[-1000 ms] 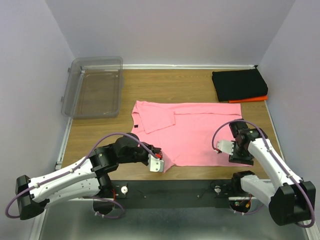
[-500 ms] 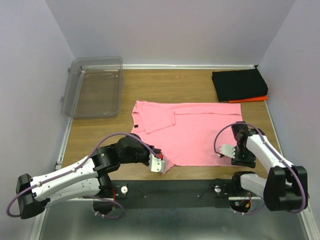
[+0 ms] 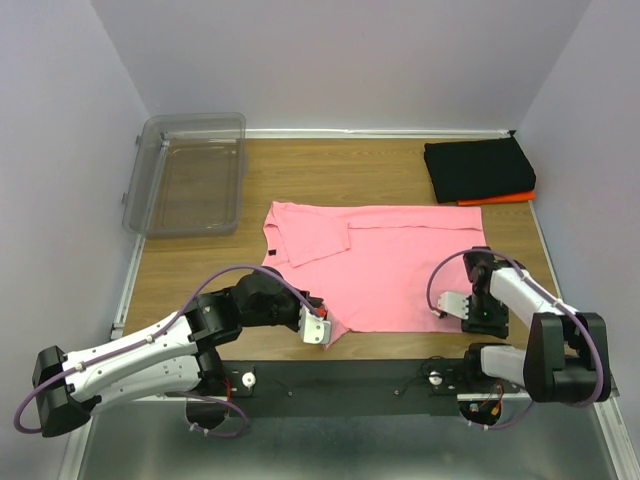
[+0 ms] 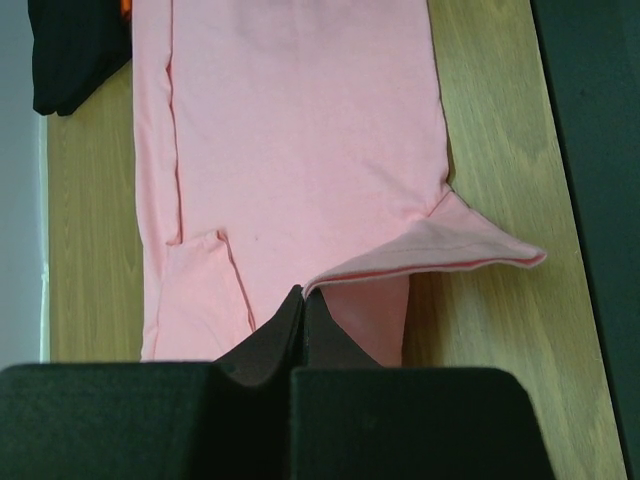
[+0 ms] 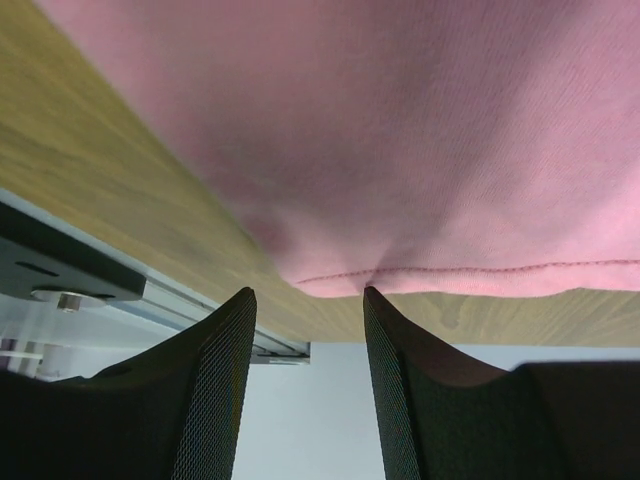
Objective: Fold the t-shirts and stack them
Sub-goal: Fold the tshirt
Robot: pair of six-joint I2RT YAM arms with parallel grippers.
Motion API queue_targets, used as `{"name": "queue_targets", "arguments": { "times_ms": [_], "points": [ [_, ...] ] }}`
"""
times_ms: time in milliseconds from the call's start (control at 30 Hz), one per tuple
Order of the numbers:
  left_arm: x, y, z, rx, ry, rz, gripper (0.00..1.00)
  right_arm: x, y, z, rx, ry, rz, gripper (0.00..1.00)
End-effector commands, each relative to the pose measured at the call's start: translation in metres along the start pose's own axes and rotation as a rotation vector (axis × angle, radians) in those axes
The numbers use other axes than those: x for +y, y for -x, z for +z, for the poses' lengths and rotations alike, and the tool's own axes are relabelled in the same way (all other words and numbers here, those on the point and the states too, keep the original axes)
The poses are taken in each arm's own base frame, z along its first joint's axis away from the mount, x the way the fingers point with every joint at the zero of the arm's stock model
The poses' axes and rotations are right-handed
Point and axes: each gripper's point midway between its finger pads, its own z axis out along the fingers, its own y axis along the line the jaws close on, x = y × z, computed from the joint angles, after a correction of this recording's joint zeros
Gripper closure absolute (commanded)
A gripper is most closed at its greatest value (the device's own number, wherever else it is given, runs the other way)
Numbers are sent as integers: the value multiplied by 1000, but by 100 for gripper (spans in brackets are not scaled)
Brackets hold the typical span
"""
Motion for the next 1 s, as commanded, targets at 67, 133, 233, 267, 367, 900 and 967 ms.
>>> {"name": "queue_targets", "arguments": {
  "times_ms": [67,133,233,267,367,900,967],
  "points": [
    [0,-1,1,-3,13,-4,100,-4,6,13,-24,-5,-9,46],
    [0,-1,0,-4,16,-4,100,-4,7,16,-27,2,-9,48],
    [0,-1,-1,-6,18,-2,100,-1,9,20,-31,17,-11,52],
    [0,0,0,-9,17,-1,100,-2,9,21,-33,11,-10,52],
    [1,0,-1,-7,20,-1,100,1,11,25,-41,13,-11,58],
    [5,5,-4,-22,37,3,100,-18,16,2,-107,-59,5,99],
    [10,9,-9,-34,62,3,100,-19,19,-9,-141,-41,0,99]
  ]
}}
